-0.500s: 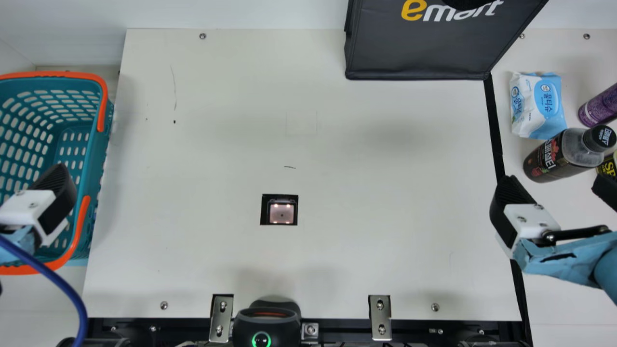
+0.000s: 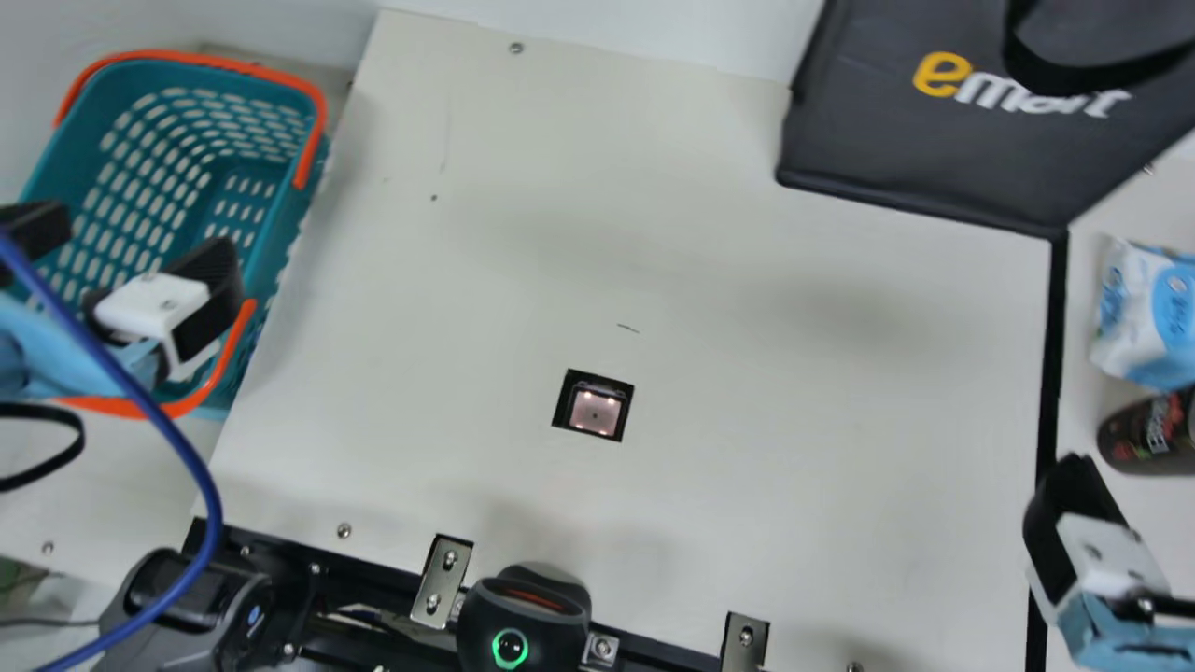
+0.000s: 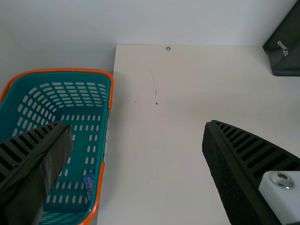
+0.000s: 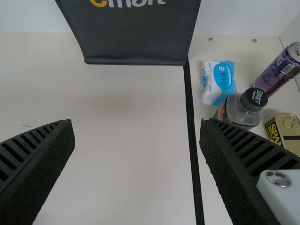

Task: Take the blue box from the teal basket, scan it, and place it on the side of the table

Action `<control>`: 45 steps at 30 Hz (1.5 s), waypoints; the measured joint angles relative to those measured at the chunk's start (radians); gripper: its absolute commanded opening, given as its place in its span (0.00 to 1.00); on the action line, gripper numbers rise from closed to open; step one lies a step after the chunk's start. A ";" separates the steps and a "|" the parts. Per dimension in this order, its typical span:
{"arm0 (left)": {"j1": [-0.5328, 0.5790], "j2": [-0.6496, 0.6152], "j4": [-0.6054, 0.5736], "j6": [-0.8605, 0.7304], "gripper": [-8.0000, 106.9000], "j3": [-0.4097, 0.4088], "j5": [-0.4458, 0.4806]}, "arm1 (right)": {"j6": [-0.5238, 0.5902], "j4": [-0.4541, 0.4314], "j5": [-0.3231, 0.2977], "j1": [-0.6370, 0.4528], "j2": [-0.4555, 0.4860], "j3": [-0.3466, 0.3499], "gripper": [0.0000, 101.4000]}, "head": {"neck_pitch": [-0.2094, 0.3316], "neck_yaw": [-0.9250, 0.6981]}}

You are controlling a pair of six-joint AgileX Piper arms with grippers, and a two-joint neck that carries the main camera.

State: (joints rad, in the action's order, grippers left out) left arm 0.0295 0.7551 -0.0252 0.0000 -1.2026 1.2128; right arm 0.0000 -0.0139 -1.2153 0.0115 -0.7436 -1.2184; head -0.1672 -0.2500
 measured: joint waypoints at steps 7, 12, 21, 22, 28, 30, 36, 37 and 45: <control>0.000 0.000 0.000 0.000 0.85 0.000 0.000 | 0.000 0.000 0.000 0.000 0.000 0.000 0.94 | 0.000 -0.069; -0.013 0.006 0.000 0.016 0.85 0.000 0.002 | 0.000 0.000 0.000 0.000 0.000 0.000 0.94 | 0.000 -0.069; -0.132 0.036 0.015 0.130 0.85 -0.006 -0.002 | 0.000 0.000 0.001 0.000 0.000 0.000 0.94 | 0.000 -0.069; -0.151 0.041 0.015 0.144 0.85 -0.008 -0.002 | 0.000 0.000 0.001 0.000 0.000 0.000 0.94 | 0.000 -0.067; -0.279 0.079 -0.004 0.186 0.85 -0.014 -0.015 | 0.000 0.000 0.001 0.000 0.000 0.000 0.94 | 0.000 -0.069; -0.325 0.094 -0.013 0.176 0.85 -0.018 -0.027 | 0.000 0.000 0.001 0.000 0.000 0.000 0.94 | -0.002 -0.067; -0.465 0.155 -0.063 0.073 0.85 -0.035 -0.048 | 0.000 0.000 0.001 0.000 0.000 0.000 0.94 | 0.000 -0.069; -0.488 0.169 -0.077 0.045 0.85 -0.038 -0.052 | 0.000 0.000 0.001 0.000 0.000 0.000 0.94 | 0.000 -0.069; -0.644 0.297 -0.183 -0.214 0.85 -0.091 -0.056 | 0.000 0.000 0.001 0.000 0.000 0.000 0.94 | 0.000 -0.069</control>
State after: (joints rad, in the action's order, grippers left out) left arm -0.6142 1.0518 -0.2081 -0.2142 -1.2937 1.1565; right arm 0.0000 -0.0139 -1.2143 0.0115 -0.7436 -1.2184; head -0.1672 -0.3191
